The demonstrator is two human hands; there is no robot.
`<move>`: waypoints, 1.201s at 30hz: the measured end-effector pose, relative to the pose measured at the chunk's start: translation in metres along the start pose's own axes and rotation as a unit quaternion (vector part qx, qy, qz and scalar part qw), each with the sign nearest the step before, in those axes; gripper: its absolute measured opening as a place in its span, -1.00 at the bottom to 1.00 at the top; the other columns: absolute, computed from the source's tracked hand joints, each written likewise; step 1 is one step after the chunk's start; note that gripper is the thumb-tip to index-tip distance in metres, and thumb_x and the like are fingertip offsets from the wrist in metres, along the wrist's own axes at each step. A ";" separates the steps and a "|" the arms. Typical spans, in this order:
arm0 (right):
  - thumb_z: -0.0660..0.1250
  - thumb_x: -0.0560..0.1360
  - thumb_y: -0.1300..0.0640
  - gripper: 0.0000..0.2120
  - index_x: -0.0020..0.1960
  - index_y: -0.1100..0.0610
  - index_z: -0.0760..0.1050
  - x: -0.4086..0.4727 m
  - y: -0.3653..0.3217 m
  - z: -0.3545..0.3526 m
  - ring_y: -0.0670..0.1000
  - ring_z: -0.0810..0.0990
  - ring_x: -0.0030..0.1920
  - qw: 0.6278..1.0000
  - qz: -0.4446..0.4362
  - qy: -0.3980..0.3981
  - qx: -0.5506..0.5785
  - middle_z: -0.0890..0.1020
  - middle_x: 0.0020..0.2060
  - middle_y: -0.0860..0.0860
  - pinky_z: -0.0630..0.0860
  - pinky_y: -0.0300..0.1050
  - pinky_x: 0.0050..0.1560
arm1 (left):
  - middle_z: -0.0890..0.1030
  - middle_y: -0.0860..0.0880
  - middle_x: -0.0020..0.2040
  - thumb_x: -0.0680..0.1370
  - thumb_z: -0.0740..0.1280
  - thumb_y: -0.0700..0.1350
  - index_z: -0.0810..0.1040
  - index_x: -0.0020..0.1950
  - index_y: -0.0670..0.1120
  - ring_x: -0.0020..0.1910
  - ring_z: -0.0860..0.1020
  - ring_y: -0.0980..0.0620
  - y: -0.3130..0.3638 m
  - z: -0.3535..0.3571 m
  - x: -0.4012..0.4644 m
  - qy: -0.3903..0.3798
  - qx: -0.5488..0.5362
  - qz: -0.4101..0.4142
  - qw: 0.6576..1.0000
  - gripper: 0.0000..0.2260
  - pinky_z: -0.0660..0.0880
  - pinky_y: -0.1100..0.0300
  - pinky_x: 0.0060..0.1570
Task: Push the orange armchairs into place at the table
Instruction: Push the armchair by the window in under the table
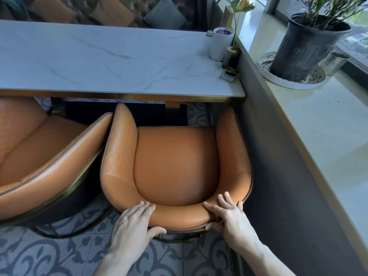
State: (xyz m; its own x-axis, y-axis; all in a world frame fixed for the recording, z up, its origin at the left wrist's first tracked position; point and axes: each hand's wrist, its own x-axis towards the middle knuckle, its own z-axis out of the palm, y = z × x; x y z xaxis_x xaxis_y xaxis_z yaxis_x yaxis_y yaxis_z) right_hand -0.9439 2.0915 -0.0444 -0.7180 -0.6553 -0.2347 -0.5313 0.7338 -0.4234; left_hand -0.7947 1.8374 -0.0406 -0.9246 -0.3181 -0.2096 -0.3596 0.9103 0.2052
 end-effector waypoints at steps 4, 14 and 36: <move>0.37 0.52 -0.18 -0.39 0.52 -0.17 0.29 0.017 0.007 -0.017 0.15 -0.03 0.59 1.000 0.007 -0.008 -0.006 0.33 0.48 0.12 0.07 0.28 0.48 | 0.61 0.02 0.24 0.34 0.08 0.52 0.60 0.26 -0.01 0.29 0.51 0.05 0.009 -0.002 0.017 0.021 -0.006 -0.005 1.000 -0.21 0.44 0.08 0.24; 0.36 0.50 -0.23 -0.38 0.52 -0.17 0.30 0.062 -0.005 -0.017 0.17 0.08 0.56 0.999 0.008 0.014 -0.036 0.39 0.41 0.11 0.15 0.31 0.44 | 0.36 0.02 0.47 0.35 0.28 0.42 0.39 0.46 0.04 0.48 0.23 0.12 -0.014 -0.018 0.061 0.067 -0.051 0.027 0.996 -0.23 0.05 0.25 0.40; 0.45 0.45 -0.17 -0.38 0.47 -0.15 0.39 0.116 -0.006 -0.028 0.09 0.28 0.29 0.999 0.011 0.014 -0.027 0.44 0.03 -0.02 0.32 0.26 0.26 | 0.24 0.09 0.53 0.37 0.29 0.41 0.30 0.50 0.10 0.52 0.11 0.13 -0.026 -0.035 0.108 0.038 -0.069 -0.004 0.997 -0.23 0.13 0.15 0.44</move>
State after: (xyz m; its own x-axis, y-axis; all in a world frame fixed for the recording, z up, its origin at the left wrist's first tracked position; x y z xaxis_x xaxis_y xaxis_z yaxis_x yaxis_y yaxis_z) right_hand -1.0364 2.0164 -0.0451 -0.7418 -0.6337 -0.2194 -0.5376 0.7575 -0.3703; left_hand -0.8894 1.7705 -0.0351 -0.9269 -0.3480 -0.1405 -0.3753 0.8646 0.3341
